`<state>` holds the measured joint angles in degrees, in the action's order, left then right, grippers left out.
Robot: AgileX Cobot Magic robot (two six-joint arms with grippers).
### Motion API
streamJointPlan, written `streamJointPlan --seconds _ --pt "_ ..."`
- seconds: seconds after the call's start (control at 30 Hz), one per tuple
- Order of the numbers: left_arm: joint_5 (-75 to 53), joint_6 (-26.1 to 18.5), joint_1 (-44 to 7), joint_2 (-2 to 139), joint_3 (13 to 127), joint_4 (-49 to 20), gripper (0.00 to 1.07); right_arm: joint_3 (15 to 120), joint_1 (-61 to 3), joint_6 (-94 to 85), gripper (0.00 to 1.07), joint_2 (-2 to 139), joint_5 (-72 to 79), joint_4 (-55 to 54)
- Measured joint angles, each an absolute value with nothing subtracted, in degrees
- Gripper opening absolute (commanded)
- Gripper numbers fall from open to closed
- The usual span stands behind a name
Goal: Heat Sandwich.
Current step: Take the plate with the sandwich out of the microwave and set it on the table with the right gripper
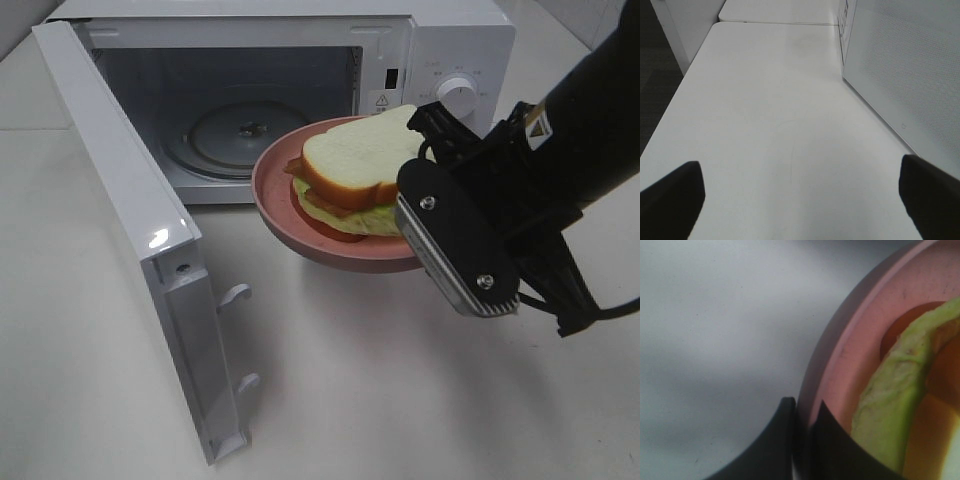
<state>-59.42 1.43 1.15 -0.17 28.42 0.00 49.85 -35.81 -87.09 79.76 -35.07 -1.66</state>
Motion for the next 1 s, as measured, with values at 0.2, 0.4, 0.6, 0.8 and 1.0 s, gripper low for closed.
streamJointPlan --seconds 0.2,0.4,0.6,0.8,1.0 --pt "-59.4 1.4 1.1 -0.2 28.4 0.0 1.01 45.1 -35.8 -85.6 0.00 73.8 -35.1 -1.5" --pt "-59.4 1.4 1.1 -0.2 28.4 0.0 1.01 41.7 -35.8 -83.7 0.00 68.4 -36.6 0.0" --pt "-59.4 1.4 1.1 -0.2 28.4 0.0 1.01 39.4 -35.8 -80.4 0.00 64.7 -39.1 2.3" --pt "-59.4 1.4 1.1 -0.2 28.4 0.0 1.01 37.9 -35.8 -71.8 0.00 60.5 -44.2 6.9" --pt "-59.4 1.4 1.1 -0.2 28.4 0.0 1.01 37.9 -35.8 -60.2 0.00 58.9 -46.9 12.0"
